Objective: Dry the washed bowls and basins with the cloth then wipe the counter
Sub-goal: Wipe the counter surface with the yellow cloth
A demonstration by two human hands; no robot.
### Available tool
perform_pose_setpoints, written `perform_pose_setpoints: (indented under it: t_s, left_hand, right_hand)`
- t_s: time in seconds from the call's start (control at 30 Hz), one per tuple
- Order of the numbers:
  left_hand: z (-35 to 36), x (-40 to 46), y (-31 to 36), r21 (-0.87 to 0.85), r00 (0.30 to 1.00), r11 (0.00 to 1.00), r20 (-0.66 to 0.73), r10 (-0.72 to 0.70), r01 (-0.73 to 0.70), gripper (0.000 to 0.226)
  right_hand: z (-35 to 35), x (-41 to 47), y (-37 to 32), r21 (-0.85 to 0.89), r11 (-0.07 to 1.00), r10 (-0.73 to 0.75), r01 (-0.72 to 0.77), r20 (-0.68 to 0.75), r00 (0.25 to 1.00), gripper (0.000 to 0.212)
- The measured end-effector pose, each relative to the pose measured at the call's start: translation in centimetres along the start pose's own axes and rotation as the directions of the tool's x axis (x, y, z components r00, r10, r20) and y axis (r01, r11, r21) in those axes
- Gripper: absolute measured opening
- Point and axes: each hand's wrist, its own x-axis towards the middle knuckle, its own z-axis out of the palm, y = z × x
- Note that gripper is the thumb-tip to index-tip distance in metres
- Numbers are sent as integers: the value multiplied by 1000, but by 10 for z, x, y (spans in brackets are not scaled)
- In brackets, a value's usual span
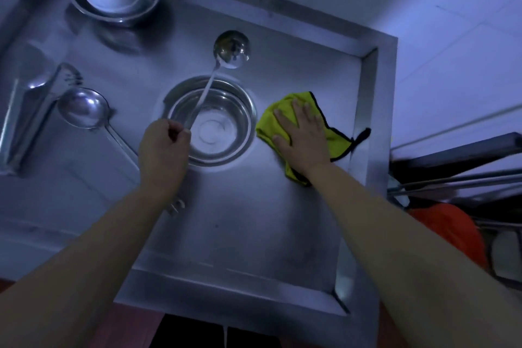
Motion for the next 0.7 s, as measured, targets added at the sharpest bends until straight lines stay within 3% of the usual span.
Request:
perform_pose_setpoints:
  t_s: [0.1, 0.37, 0.5, 0.7]
  left_hand:
    - [-18, 6, -3, -20, 999, 999, 11, -37, 37, 3]
    - [-39, 11, 1, -33, 995, 997, 82, -63, 66, 4]
    - [-28, 17, 9, -46, 994, 998, 101, -41, 46, 4]
    - [-4, 29, 17, -65, 994, 992, 41, -102, 105, 8]
  right_hand:
    - [7, -50, -35, 60, 998, 22, -21, -11, 1000, 58]
    - [38, -147, -121, 78, 985, -156, 153, 44, 987, 63]
    - [28, -113, -100, 61, 979, -196, 193, 42, 980, 65]
    - [3, 11, -47, 21, 990, -141, 140, 77, 987, 62]
